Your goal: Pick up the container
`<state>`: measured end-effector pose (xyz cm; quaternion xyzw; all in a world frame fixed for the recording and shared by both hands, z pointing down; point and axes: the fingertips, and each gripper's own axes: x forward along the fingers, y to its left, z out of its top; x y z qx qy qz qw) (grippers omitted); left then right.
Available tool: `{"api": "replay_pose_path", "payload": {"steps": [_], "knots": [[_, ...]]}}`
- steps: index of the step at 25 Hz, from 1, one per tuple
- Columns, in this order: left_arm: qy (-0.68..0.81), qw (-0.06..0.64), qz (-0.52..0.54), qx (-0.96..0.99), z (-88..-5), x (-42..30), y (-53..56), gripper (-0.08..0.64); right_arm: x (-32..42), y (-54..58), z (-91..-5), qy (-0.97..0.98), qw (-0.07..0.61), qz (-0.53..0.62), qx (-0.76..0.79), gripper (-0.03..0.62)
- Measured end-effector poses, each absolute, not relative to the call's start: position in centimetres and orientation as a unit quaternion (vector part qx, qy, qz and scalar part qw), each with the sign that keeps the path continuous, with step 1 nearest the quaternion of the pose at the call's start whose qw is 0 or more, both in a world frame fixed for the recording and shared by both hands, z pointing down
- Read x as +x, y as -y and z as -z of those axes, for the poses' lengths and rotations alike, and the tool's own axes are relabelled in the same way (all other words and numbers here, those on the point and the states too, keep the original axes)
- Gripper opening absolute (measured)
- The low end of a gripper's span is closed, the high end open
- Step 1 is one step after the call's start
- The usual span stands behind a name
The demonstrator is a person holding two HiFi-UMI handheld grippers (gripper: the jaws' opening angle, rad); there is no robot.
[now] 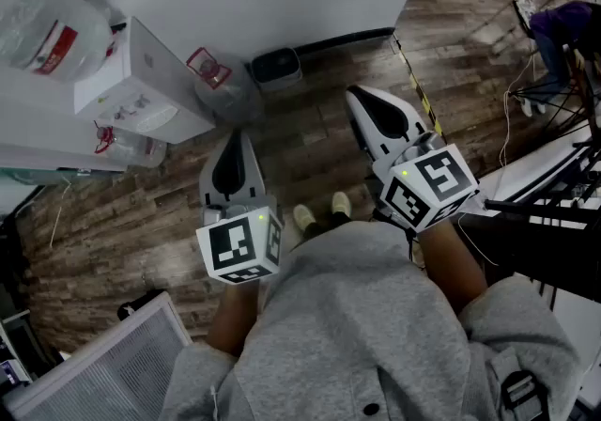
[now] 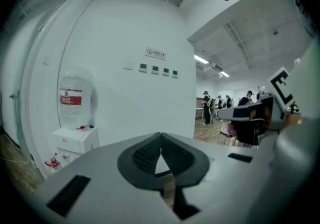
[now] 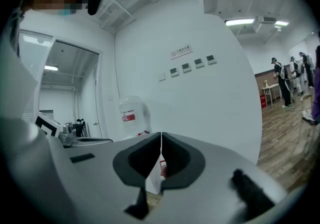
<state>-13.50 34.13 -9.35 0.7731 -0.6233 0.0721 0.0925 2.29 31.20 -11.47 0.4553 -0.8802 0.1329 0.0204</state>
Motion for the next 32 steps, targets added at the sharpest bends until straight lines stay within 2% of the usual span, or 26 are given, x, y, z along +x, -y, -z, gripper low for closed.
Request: {"api": "replay_pose_path", "payload": {"steps": [10,19,32], "knots": [[0.646,0.08,-0.102,0.752,10.0,-14.1,-32.6,0.014,2.4,-30.4,10.3,0.869,0.031,-0.145,0.472,0.025],[0.643,0.093,-0.13,0.749,10.1,-14.6,-30.9,0.014,-0.5,-28.7,9.7,0.852,0.099,-0.096,0.505,0.025],[0.637,0.106,-0.118,0.755,8.6,-18.1,-31.3,0.014,-4.0,-28.5,9.0,0.854,0.103,-0.096,0.501,0.025]]}}
